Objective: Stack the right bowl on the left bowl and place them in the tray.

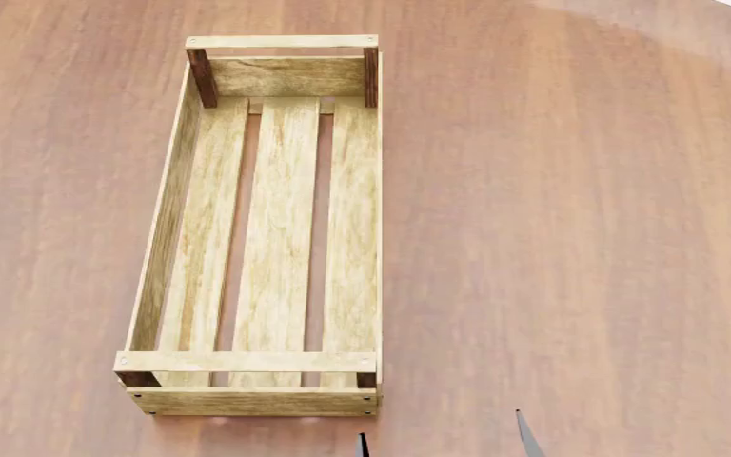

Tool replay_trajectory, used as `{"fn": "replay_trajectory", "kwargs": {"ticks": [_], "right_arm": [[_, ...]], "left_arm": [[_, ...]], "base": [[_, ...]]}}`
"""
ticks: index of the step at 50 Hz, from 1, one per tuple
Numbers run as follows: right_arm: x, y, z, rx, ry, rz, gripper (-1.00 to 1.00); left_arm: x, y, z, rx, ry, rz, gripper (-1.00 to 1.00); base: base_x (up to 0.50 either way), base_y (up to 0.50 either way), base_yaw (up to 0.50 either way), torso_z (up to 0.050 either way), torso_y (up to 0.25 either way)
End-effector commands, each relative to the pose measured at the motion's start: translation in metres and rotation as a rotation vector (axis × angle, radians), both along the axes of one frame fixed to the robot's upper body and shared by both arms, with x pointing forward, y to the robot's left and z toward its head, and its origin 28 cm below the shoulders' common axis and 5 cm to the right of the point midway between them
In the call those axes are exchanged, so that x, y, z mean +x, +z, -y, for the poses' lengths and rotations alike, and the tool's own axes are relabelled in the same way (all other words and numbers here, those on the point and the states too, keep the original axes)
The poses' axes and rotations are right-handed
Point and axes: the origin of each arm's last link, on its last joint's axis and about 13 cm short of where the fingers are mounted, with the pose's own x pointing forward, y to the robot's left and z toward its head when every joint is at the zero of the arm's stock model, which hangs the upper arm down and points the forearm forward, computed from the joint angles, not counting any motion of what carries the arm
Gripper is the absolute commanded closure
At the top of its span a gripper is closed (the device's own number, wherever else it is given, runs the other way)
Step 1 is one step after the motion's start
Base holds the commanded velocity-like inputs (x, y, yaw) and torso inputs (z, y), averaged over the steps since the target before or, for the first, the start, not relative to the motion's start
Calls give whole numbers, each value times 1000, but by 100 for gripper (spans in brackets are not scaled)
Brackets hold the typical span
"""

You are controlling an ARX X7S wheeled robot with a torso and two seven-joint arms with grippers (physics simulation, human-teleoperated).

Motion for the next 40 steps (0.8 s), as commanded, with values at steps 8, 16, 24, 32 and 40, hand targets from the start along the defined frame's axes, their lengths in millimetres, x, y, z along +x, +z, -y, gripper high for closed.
{"fn": "replay_trajectory", "kwargs": {"ticks": [8,16,24,32,40], "right_arm": [[2,3,-1,-12,2,18,-100],[1,4,0,-10,-2,21,-100],[0,5,2,-5,-9,28,-100],[-3,7,4,0,-17,34,-100],[-6,7,4,3,-25,38,-100]], "left_arm": [[12,15,14,178,-132,20,100],[41,53,43,357,-322,67,100],[71,85,82,496,-504,105,100],[96,111,138,610,-756,172,100],[105,137,175,689,-887,245,100]], "base": [[0,0,0,0,0],[0,0,0,0,0],[0,0,0,0,0],[0,0,0,0,1],[0,0,0,0,0]]}}
